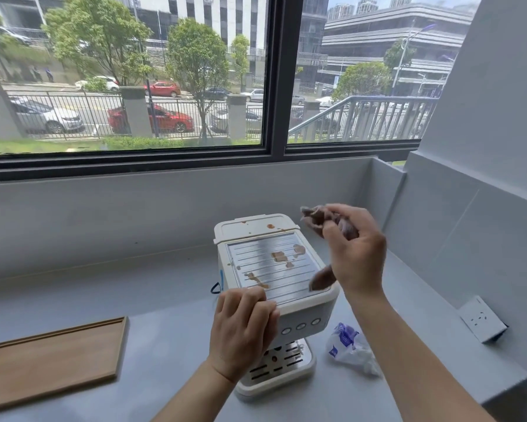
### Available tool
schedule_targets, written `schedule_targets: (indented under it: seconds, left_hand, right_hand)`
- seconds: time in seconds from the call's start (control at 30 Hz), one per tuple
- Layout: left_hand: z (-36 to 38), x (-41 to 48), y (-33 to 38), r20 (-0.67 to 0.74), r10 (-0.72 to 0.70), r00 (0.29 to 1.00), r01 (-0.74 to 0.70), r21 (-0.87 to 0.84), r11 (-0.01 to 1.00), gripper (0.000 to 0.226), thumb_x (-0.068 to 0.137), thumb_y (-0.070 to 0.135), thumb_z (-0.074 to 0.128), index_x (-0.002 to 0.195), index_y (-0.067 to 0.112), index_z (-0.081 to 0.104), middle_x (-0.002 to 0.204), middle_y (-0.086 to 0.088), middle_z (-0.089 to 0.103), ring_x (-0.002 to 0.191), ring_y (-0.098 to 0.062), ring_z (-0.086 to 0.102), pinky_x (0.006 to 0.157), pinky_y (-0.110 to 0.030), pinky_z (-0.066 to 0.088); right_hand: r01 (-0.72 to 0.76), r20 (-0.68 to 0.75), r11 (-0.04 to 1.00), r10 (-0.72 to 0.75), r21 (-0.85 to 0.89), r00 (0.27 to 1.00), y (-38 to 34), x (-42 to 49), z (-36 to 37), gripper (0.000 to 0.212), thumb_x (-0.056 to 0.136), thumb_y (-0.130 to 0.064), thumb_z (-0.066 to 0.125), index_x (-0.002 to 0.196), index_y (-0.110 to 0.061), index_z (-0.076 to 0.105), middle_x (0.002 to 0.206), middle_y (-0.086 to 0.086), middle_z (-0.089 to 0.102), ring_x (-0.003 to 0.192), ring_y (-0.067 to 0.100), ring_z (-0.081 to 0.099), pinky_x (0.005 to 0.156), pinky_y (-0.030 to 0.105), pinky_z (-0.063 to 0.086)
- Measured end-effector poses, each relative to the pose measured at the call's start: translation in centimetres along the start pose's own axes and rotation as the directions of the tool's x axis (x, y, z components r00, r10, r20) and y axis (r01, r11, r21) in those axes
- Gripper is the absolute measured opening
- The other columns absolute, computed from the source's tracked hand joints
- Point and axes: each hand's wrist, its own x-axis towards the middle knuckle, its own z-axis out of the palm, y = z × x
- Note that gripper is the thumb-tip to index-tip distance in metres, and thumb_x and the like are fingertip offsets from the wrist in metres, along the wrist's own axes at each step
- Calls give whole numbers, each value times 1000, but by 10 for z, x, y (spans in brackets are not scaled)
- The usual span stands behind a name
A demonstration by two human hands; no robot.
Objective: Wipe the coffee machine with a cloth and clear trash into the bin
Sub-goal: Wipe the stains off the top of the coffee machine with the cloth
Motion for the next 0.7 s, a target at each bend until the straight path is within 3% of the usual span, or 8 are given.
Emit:
schedule_targets:
  seconds: [0.03,0.1,0.23,0.37,0.43,0.53,0.7]
  left_hand:
    - [0,1,0,2,-8,1000,7,6,1000,10,99,25,52,92,19,52,98,0,56,80,-26,50,71,-37,40]
    - [-1,2,2,5,-16,1000,16,17,1000,10,98,25,52,92,18,52,98,-1,56,80,-27,50,71,-37,40]
    - [-4,1,3,23,-15,1000,15,6,1000,11,100,27,50,93,18,53,99,-1,55,81,-27,51,71,-38,42]
    - [-4,0,2,41,-21,999,21,6,1000,10,100,27,50,95,19,53,101,-1,54,81,-27,53,71,-39,43]
    - [-3,0,2,42,-18,999,18,4,1000,10,100,27,50,95,19,53,101,-1,54,81,-27,53,72,-39,43]
    - [-3,-1,2,41,-28,999,29,-4,1000,11,100,27,49,94,19,53,101,-1,53,83,-26,52,72,-39,43]
    - [-3,-3,2,51,-48,998,48,-5,999,11,99,29,50,94,20,53,101,0,53,84,-25,50,73,-38,43]
  right_hand:
    - [14,-55,998,-10,62,998,-2,3,1,29,84,-18,65,103,-39,70,96,-11,66,87,12,63,81,34,55]
    - [64,-30,996,-62,61,998,-1,-6,2,28,90,-19,64,112,-35,68,100,-11,59,91,18,59,84,32,51]
    - [210,241,941,-147,-265,959,27,-57,-6,20,85,-14,74,101,-26,75,102,-8,59,98,18,51,83,39,48]
    - [345,413,899,-215,-270,885,38,-67,-18,10,83,-30,70,93,-29,73,110,-12,65,101,16,55,86,32,47]
    - [318,465,896,-150,-309,873,38,-55,-17,12,83,-31,72,94,-28,73,114,-12,67,104,16,57,88,33,48]
    - [138,432,917,41,-374,901,34,-36,-8,16,84,-25,74,100,-26,76,115,-12,70,106,18,57,91,31,47]
    - [290,528,904,-88,-314,845,30,-56,-22,12,84,-33,66,95,-33,72,97,-19,66,98,6,52,88,15,39]
